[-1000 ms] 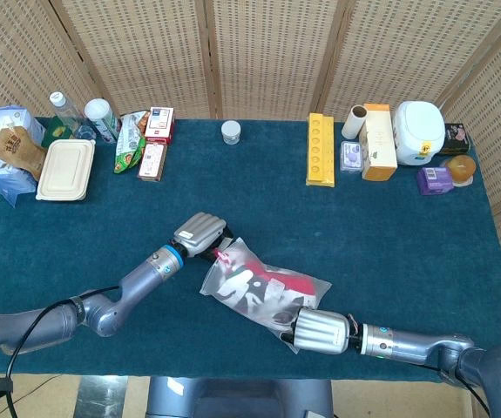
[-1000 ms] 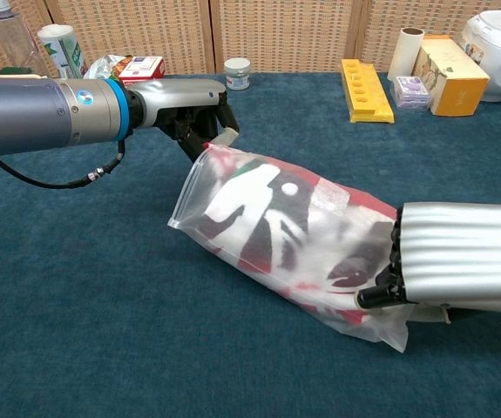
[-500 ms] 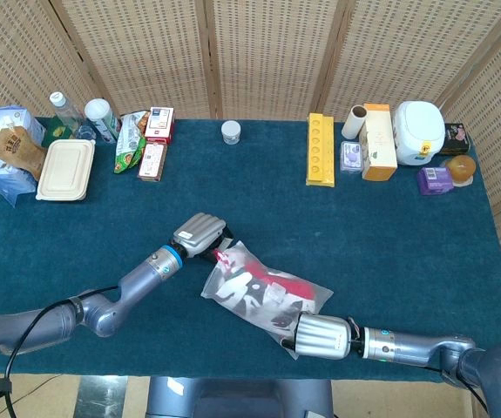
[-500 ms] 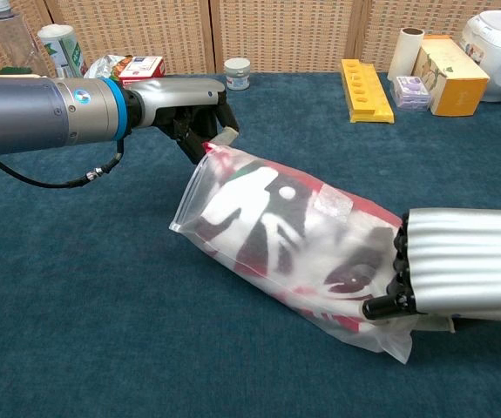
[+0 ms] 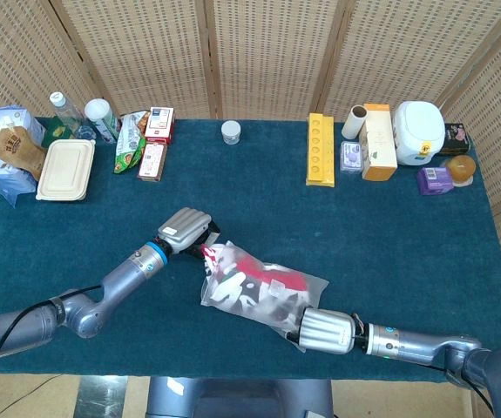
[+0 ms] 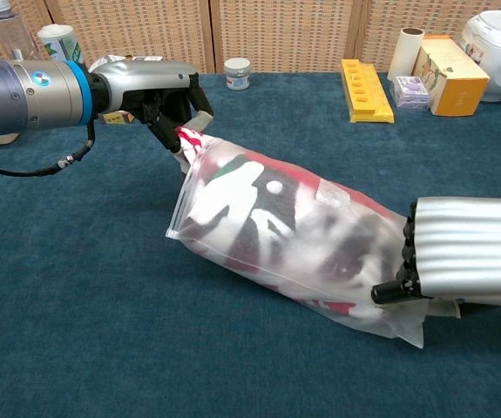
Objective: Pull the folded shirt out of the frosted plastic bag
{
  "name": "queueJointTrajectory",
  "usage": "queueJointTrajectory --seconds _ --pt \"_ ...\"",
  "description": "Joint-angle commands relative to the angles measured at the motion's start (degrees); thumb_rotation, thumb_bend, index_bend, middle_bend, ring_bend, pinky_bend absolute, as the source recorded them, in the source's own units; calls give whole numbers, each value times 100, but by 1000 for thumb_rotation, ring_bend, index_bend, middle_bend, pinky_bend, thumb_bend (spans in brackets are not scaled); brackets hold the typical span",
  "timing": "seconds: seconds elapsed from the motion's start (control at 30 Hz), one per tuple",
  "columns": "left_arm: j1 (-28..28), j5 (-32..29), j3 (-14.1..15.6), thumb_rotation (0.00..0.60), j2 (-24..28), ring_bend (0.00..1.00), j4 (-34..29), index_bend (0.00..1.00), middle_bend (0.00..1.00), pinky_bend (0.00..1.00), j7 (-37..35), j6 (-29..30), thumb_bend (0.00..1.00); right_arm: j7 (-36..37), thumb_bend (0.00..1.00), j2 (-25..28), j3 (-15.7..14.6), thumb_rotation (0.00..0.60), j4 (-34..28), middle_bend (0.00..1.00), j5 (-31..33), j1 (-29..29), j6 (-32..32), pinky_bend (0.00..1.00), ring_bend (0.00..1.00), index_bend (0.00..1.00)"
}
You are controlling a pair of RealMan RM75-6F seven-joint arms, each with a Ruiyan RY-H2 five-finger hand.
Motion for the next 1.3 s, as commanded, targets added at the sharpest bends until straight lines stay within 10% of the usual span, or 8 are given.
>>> queueJointTrajectory --seconds 0.03,1.3 --pt "34 27 13 600 52 1000 -16 805 1000 1000 -33 24 421 -5 532 24 3 600 -14 930 28 -8 -29 1000 1000 833" --pt "688 230 128 600 812 1000 426 805 1000 1000 -574 363 422 108 536 653 180 600 274 935 809 -656 36 1000 1000 839"
